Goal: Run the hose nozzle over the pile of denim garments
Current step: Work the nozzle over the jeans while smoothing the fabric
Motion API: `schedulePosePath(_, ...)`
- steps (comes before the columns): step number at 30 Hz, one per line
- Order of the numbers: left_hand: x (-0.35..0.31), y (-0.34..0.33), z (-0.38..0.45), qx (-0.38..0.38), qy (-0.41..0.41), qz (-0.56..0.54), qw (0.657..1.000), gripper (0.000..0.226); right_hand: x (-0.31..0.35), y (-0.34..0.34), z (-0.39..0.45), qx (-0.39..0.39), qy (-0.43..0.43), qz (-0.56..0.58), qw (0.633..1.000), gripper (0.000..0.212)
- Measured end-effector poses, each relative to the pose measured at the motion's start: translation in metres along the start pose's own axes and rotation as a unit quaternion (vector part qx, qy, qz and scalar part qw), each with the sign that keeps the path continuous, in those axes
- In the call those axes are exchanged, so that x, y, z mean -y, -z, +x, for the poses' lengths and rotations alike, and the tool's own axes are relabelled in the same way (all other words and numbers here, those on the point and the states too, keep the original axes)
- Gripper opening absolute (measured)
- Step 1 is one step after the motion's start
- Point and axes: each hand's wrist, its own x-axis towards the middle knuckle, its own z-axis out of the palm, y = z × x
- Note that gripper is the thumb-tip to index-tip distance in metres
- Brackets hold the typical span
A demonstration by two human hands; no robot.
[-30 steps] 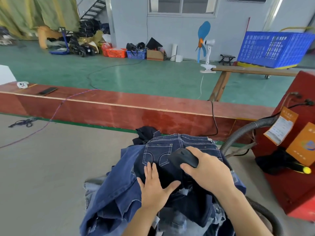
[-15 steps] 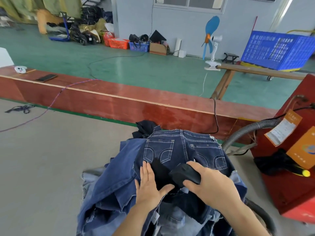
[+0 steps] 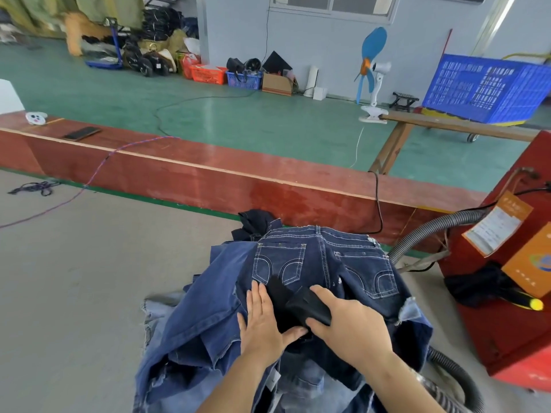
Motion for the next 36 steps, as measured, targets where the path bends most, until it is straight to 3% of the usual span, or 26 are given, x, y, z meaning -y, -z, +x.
schedulePosePath(7,0.000,0.001,0.000,0.010,0.000,0.008,1.000,0.124,-0.017,0.022,-0.012,-0.016,-0.024,0.060,0.998,0.053)
schedulePosePath(14,-0.001,0.000,0.000,0.016,0.004,0.008,1.000,0.122,-0.003,0.007,-0.013,0.031,0.001,-0.008,0.999,0.053)
schedulePosePath(19,-0.003,0.001,0.000,0.005,0.004,0.009,1.000,0.122,0.012,-0.007,0.004,-0.005,0.005,0.000,1.000,0.055)
schedulePosePath(25,-0.001,0.001,-0.001,0.007,0.002,0.018,1.000,0.124,0.004,0.021,0.010,-0.095,-0.039,0.092,0.990,0.058)
schedulePosePath(32,-0.001,0.002,-0.001,0.024,0.005,0.017,1.000,0.124,-0.006,0.020,-0.017,0.001,-0.023,0.035,0.999,0.054)
schedulePosePath(36,-0.003,0.002,-0.001,0.019,0.007,0.017,1.000,0.124,0.001,0.005,-0.014,0.019,-0.013,-0.016,1.000,0.056)
